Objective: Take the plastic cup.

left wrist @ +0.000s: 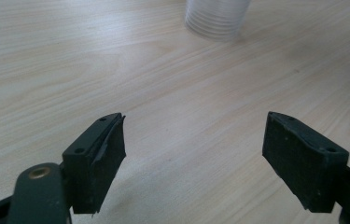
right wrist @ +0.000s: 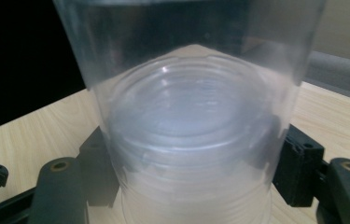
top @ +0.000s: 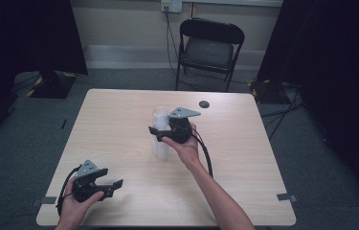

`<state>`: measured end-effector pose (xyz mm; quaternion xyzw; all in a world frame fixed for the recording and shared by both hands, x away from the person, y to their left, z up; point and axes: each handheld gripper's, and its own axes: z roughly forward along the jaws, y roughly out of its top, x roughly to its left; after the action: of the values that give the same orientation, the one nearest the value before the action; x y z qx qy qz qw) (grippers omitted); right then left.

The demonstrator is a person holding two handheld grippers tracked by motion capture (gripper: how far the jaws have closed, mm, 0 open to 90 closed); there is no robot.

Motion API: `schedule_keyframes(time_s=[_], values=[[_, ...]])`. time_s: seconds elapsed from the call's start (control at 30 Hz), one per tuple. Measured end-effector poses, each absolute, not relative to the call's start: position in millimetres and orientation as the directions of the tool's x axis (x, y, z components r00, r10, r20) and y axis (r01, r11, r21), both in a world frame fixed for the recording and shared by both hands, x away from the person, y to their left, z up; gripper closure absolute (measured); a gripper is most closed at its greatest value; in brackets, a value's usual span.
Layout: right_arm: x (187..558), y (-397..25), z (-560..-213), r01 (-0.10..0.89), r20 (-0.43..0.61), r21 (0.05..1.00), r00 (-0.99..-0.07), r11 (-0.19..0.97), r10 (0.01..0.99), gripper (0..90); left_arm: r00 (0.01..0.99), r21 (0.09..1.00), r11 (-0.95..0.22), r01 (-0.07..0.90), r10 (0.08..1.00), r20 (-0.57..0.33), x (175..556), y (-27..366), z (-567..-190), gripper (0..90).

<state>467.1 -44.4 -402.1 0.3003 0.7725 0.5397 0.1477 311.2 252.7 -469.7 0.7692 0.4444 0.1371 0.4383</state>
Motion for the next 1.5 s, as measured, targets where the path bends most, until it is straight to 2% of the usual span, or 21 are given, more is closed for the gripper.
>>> schedule_keyframes(time_s=[1.0,1.5], values=[[464,-48,-375,0.252,0.073,0.945,-0.782,0.208,0.619,30.0,0.573,0.788,-0.238,0.568,0.802,-0.171,313,251,-471,21.0],[458,-53,-358,0.218,0.078,0.964,-0.782,0.154,0.619,31.1,0.578,0.791,-0.241,0.562,0.799,-0.168,312,250,-471,21.2]])
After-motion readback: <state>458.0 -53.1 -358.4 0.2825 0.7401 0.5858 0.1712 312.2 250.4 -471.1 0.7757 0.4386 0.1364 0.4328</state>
